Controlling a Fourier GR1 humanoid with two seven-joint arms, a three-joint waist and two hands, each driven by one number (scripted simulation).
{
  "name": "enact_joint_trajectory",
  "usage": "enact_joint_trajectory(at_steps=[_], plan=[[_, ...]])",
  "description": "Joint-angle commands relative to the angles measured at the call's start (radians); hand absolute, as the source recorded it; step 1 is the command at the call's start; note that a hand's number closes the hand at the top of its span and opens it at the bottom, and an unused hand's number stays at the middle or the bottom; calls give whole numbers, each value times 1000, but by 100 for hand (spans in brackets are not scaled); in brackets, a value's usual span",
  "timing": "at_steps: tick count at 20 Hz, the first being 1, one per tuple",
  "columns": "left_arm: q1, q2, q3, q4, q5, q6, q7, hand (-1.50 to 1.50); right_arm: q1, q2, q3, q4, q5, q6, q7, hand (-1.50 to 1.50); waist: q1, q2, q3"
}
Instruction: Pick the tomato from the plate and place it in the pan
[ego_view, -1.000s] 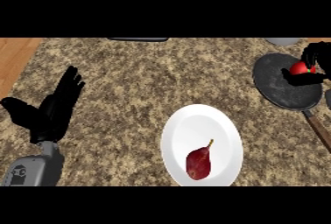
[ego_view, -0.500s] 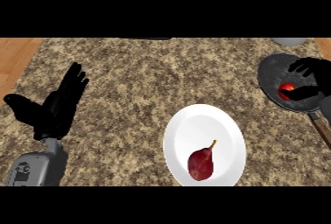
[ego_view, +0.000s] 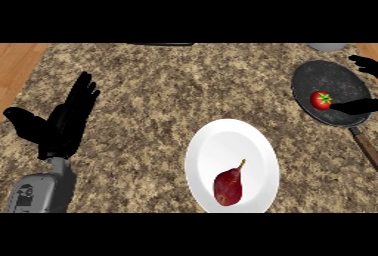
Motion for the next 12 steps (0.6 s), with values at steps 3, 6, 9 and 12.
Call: enact_joint_trajectory(at_steps=[3, 6, 9, 12], plan=[[27, 8, 9, 9, 15, -27, -25, 0, 11, -98, -155, 37, -165, 183, -80, -150, -11, -2, 0], [27, -6, -2, -1, -5, 0, -14, 0, 51, -171, -213, 60, -227, 300, -102, -150, -21, -2, 1], [25, -7, 9, 1, -2, 8, -18, 0, 116, -198, -242, 65, -264, 405, -194, -150, -23, -2, 2], [15, 16, 25, -25, 1, 7, 1, 0, 179, -269, -269, 85, -297, 572, -240, -150, -32, -8, 2]])
